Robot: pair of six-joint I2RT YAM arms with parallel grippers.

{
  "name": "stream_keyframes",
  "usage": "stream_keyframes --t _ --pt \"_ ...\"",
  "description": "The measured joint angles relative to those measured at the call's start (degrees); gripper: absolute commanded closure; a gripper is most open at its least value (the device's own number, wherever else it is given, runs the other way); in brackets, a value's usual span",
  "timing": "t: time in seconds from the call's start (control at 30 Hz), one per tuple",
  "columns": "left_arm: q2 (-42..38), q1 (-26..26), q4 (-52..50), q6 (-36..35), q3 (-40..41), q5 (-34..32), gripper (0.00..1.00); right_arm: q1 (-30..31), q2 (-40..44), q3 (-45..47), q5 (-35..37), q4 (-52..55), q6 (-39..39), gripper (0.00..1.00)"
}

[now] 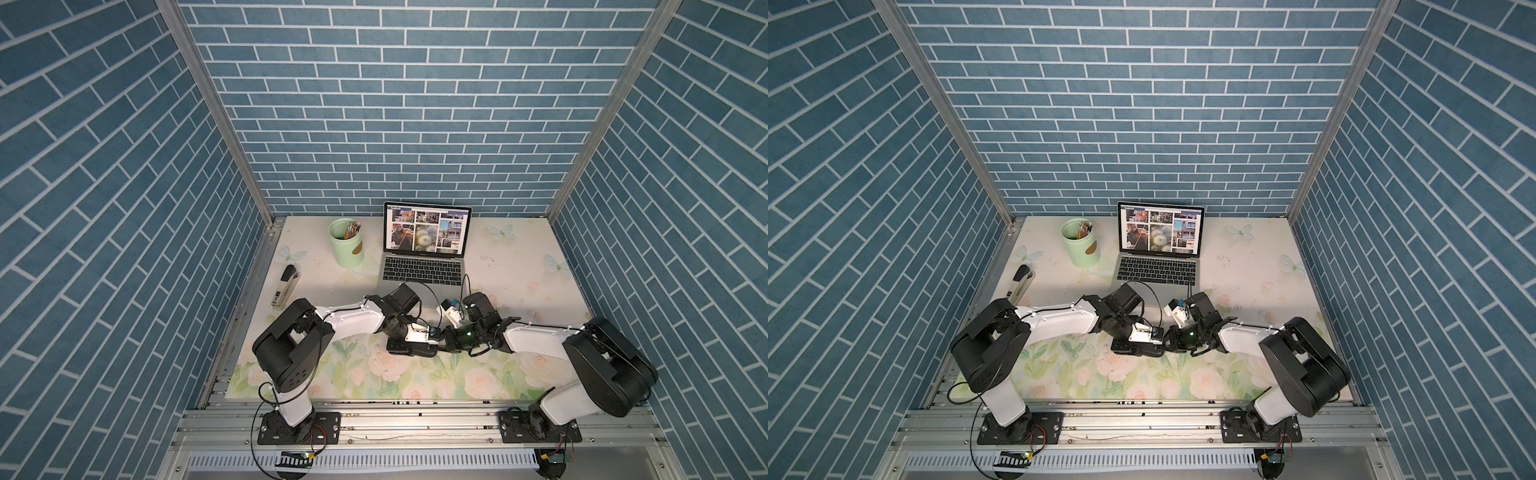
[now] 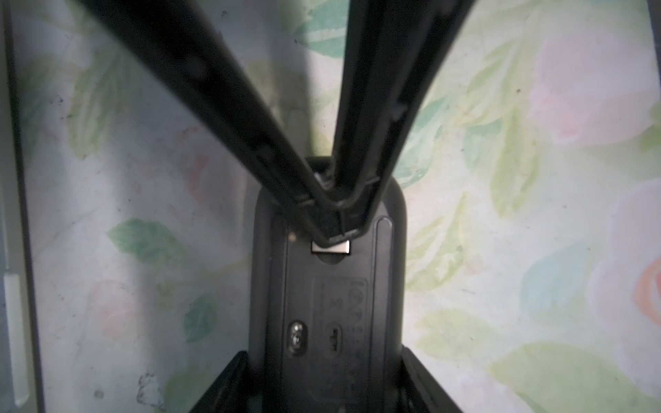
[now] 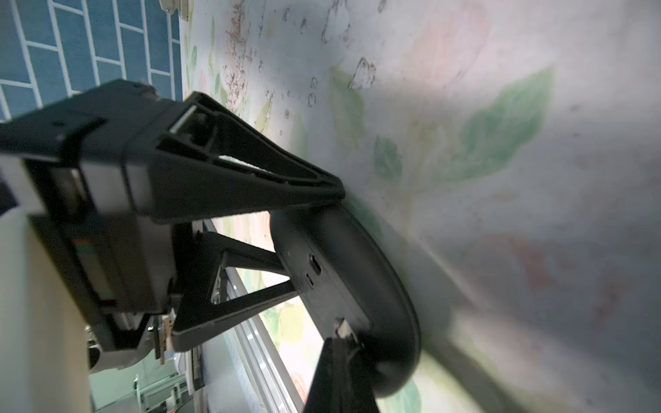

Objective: Remove the wireless mouse receiver from the laptop
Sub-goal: Pick up the mouse from the center of the board.

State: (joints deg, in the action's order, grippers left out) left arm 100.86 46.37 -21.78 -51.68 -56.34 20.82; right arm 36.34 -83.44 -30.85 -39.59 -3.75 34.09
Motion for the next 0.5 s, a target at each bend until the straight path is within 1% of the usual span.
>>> stream_keyframes --t 0.03,0.07,0.17,0.2,0.33,0.43,0.47,0.5 --pt "0.0 0.0 0.0 0.1 0.0 0.0 0.38 -0.2 2.8 0.0 2.4 2.5 -0.7 0.95" --pt "0.0 0.0 0.0 0.1 0.0 0.0 0.39 -0.4 5.7 -0.1 4.8 4.9 -1.4 0.86" --pt "0.0 0.0 0.0 0.2 0.0 0.1 0.39 -0.8 13.4 -0.6 10.3 9.6 -4.1 0.66" --pt "0.0 0.0 0.1 0.2 0.0 0.1 0.39 -0.9 14.7 -0.7 11.6 10.3 -4.7 0.62" --pt "0.0 0.0 0.0 0.3 0.0 0.1 0.41 -0.9 15.4 -0.6 16.5 14.2 -6.1 0.49" --pt "0.0 0.0 0.1 0.4 0.0 0.2 0.41 -0.9 15.7 -0.6 21.2 18.1 -6.7 0.28" --pt "0.0 -0.1 0.0 0.5 0.0 0.4 0.41 -0.9 16.5 -0.6 22.9 19.3 -7.0 0.23" --pt "-0.1 -0.2 0.0 0.7 0.0 0.5 0.41 -0.9 17.7 -0.6 24.7 20.4 -7.4 0.22"
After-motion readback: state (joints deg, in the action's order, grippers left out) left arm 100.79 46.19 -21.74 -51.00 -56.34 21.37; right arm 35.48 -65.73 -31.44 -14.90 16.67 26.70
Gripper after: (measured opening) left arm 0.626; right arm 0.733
